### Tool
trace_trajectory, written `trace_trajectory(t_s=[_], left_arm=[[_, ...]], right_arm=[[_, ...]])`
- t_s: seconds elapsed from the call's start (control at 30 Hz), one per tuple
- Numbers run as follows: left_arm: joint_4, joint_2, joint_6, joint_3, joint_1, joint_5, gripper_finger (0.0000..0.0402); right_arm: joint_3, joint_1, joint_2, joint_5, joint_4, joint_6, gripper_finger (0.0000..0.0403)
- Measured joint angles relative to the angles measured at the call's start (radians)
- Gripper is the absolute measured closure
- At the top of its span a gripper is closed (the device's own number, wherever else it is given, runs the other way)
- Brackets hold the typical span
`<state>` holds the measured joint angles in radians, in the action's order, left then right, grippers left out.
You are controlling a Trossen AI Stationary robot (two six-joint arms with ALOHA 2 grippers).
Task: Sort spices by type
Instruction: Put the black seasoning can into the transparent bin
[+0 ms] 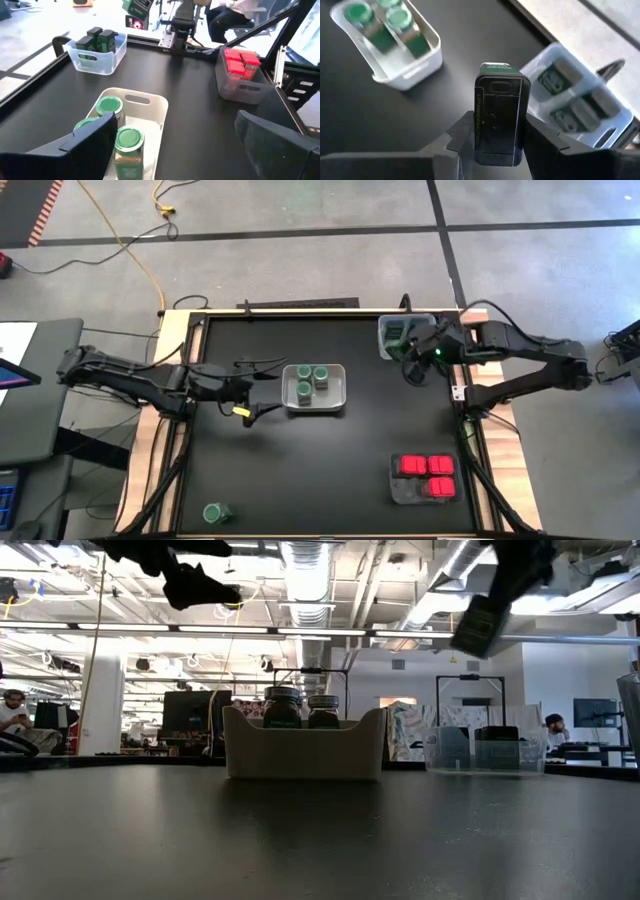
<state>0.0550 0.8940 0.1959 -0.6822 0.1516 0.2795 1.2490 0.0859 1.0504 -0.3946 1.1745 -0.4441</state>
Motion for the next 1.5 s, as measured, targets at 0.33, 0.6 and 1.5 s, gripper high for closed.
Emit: trace_trajectory(t_s=[0.33, 0.6, 1.5], left_arm=[[-0.012, 0.058, 0.018, 0.014, -0.003, 0.001, 0.0014], [-0.068, 0.114, 0.053, 0.014, -0.010, 0.012, 0.0014], [-0.075, 0.122, 0.131, 0.014, -0.010, 0.072, 0.0014]], right_arm=[[-0.207, 0.057, -0.115, 0.172, -0.136, 0.066, 0.0241], [-0.207, 0.258, -0.019, 0.241, -0.139, 0.398, 0.0241], [-0.122, 0.662, 0.267, 0.371, -0.110, 1.205, 0.0241]])
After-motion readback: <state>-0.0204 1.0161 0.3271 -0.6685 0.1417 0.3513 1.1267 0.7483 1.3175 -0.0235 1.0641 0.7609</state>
